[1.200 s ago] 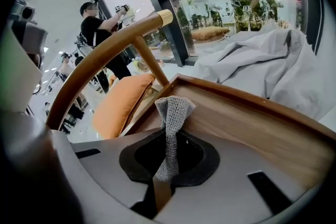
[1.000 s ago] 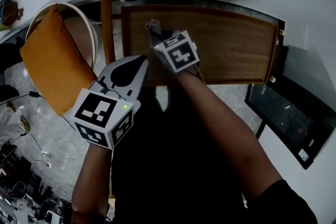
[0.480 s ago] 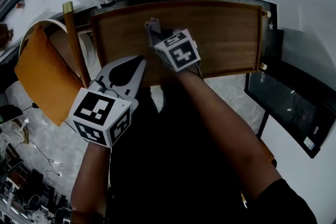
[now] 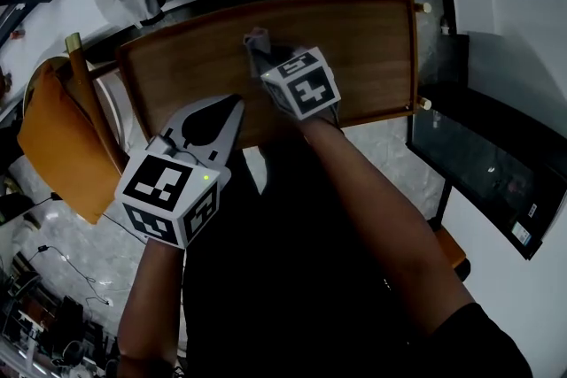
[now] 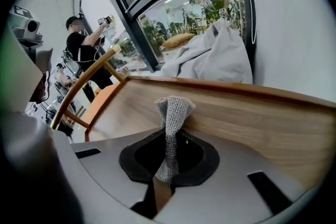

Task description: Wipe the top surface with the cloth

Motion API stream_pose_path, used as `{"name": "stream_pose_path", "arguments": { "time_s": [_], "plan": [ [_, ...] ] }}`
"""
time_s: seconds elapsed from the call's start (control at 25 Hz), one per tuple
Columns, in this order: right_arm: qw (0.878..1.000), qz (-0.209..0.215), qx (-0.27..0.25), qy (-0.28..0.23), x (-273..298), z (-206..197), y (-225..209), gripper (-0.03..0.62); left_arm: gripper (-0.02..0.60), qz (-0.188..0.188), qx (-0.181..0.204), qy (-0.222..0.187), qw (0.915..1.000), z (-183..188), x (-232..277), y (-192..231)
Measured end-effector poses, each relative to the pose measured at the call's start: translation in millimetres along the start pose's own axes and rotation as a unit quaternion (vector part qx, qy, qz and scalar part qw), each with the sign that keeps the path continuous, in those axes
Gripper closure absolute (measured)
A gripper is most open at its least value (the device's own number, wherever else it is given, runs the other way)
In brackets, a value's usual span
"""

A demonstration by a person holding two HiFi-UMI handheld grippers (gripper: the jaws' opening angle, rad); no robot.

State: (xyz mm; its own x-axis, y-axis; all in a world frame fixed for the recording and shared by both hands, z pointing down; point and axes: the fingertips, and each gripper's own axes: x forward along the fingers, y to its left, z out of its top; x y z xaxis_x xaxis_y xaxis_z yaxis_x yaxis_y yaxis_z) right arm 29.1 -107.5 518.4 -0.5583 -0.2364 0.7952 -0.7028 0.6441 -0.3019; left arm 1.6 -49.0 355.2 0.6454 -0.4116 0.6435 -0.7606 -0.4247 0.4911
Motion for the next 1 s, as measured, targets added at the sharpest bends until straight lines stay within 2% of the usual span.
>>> {"name": "stream_pose_path", "arguments": {
  "time_s": [0.44, 1.0],
  "plan": [
    [0.999, -0.038, 0.004, 0.0, -48.3, -24.2, -75.2, 0.556, 0.571, -0.015, 0.011, 0.02, 0.9996, 0.9, 44.2, -31.9],
    [0.989, -0.124, 0.076, -0.017, -123.8, -59.3, -187.3, 0.556, 0.571, -0.023, 0.022, 0.031, 0.999, 5.8, 69.4, -51.3]
  ]
}}
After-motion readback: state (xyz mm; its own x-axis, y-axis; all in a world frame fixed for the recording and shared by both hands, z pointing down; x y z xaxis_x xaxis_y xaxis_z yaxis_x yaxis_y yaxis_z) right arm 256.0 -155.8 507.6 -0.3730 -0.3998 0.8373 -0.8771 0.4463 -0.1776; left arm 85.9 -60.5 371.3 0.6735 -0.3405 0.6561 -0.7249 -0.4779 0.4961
